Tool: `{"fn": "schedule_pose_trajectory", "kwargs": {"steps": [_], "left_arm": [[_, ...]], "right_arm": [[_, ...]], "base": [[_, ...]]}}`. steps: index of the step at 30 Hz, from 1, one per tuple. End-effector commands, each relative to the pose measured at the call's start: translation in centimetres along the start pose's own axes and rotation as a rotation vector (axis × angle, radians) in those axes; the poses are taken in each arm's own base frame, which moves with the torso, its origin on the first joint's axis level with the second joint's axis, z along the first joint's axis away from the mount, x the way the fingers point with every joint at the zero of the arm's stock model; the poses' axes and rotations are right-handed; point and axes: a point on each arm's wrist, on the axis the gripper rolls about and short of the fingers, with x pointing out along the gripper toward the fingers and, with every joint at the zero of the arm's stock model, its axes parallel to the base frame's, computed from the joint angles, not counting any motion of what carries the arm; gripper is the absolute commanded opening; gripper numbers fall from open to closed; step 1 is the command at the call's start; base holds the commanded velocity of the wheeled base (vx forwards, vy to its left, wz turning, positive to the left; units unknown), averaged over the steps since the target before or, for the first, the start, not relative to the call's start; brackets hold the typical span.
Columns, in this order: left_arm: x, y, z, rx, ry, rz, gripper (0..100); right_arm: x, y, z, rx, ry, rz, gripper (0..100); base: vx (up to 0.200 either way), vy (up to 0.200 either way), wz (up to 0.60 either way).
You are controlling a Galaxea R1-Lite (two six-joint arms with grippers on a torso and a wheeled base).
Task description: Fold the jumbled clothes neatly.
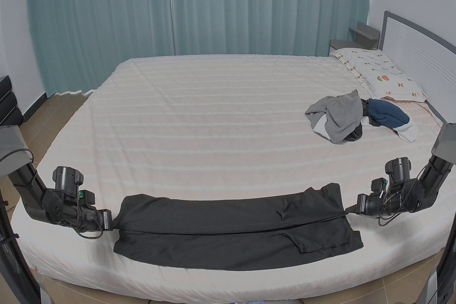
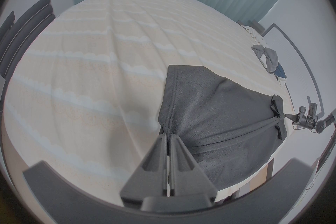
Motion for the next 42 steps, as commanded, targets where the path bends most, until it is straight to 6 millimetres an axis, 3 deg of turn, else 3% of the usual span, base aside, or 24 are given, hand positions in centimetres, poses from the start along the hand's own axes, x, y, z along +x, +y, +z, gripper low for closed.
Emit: {"fn": "schedule_pose_trajectory", "kwargs": {"steps": [1,6,7,16,22,28,34,39,42], "left_arm": [[0.1,0.0,-0.2,-0.003,0.012,0.001,100],[0.0,0.0,-0.1,-0.003,0.007,0.000,100],[0.0,0.0,-0.2,-0.005,0.008,0.001,100],[-0.3,0.0,0.1,-0.009,-0.008,0.000,100],[-1.6,-0.2,1.9,-0.066,-0.095,-0.032,100],[-2.0,-0.7,4.1,-0.181,-0.156,-0.093,100],[0.3,-1.4,5.4,-0.273,-0.139,-0.124,100],[4.0,-1.8,5.4,-0.318,-0.079,-0.122,100],[4.4,-1.8,5.9,-0.328,-0.083,-0.123,100]], "right_arm": [[0.6,-0.2,-0.2,0.002,0.015,-0.004,0],[0.6,0.0,-0.4,-0.003,0.017,0.001,0],[0.6,0.1,-0.3,-0.005,0.015,0.003,100],[-0.2,0.6,0.5,-0.007,-0.022,0.015,100],[-1.1,1.6,3.0,0.090,-0.116,0.047,100],[-0.4,2.3,4.4,0.233,-0.140,0.082,100],[1.3,1.9,4.8,0.338,-0.126,0.088,100],[3.2,1.1,5.1,0.410,-0.112,0.088,100],[3.9,0.7,4.7,0.441,-0.092,0.080,100]], "base": [[0.000,0.000,0.00],[0.000,0.000,0.00],[0.000,0.000,0.00],[0.000,0.000,0.00],[0.000,0.000,0.00],[0.000,0.000,0.00],[0.000,0.000,0.00],[0.000,0.000,0.00],[0.000,0.000,0.00]]}}
